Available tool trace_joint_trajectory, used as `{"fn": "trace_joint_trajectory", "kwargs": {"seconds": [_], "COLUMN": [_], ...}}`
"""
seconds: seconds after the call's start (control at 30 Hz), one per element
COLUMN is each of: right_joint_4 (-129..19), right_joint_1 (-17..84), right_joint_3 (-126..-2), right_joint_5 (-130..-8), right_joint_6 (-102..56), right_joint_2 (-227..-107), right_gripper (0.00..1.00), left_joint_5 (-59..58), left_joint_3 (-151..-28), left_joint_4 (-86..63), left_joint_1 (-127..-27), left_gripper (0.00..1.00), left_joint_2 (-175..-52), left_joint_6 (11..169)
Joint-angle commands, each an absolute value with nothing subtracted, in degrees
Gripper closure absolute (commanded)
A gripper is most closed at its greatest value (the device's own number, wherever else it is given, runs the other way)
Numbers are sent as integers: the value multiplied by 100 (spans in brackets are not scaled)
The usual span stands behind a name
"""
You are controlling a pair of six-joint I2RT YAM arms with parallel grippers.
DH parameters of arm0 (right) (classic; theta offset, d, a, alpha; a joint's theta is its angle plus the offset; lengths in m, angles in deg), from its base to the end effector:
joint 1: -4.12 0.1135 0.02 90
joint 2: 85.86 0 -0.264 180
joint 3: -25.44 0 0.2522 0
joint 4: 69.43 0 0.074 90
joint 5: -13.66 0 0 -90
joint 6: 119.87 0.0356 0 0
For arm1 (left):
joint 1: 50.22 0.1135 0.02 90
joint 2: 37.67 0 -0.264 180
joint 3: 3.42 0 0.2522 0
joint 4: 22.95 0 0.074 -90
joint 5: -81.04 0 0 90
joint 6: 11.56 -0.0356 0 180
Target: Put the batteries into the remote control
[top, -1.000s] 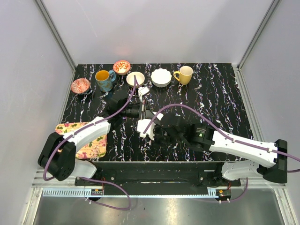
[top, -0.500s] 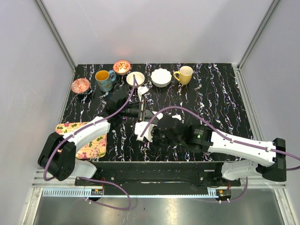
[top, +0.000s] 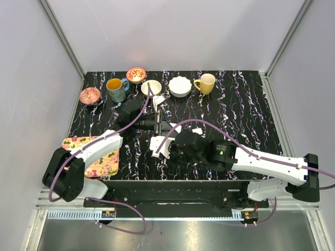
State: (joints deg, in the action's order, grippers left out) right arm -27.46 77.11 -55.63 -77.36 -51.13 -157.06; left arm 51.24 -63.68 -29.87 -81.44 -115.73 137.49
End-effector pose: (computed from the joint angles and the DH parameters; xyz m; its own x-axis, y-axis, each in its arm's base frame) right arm 0.0814 0.2640 0.3484 0.2002 -0.5849 -0.7860 -0.9433 0.1018 -0.3160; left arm 0.2367 -0.1796 0.2774 -0.9289 0.0646 -0.3646 0.3688 0.0753 -0.9264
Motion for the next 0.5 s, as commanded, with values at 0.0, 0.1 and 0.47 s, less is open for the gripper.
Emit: {"fn": "trace_joint_trajectory", "kwargs": {"seconds": [0.0,0.1,0.47], "right_joint_4": [-2280,-2385,-2640], "right_joint_1": [7795,7804,7804], "right_joint_3": [-5468,-5398,-5327], "right_joint_5": [-7915,-7994,-8284], "right_joint_6": [-4930,-4930,-4868], "right_joint_2": [-15715,-15618,-15512], "right_gripper": [78,77,72], "left_joint_5": [5107,5081,5045], "left_joint_3": [-6605,-6561,-6490], "left_joint_4": [-3713,-3766,-3837], "left_joint_1": [-8098,-8107,-8107], "left_gripper": [100,100,100], "left_joint_2": [-11414,-11458,-11475], "left_joint_6": [14339,14383,14471]}}
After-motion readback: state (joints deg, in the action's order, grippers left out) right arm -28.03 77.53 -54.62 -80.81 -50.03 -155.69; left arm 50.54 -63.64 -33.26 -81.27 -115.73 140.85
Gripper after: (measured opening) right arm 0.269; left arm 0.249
